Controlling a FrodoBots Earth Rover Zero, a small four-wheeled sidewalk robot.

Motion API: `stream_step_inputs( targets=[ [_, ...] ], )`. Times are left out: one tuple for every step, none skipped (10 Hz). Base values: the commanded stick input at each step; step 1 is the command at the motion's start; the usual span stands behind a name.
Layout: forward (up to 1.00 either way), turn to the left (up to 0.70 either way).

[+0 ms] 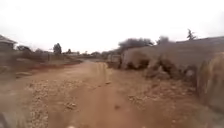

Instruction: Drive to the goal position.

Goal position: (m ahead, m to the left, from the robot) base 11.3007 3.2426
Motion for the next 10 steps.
stream_step_inputs(
  targets=[
    [0.5,0.0],
    [0.5,0.0],
    [0.5,0.0],
    [0.5,0.0],
    [0.5,0.0],
    [0.5,0.28],
    [0.5,0.5],
    [0.5,0.5],
    [0.5,0.5],
    [0.5,0.5]
  ],
)
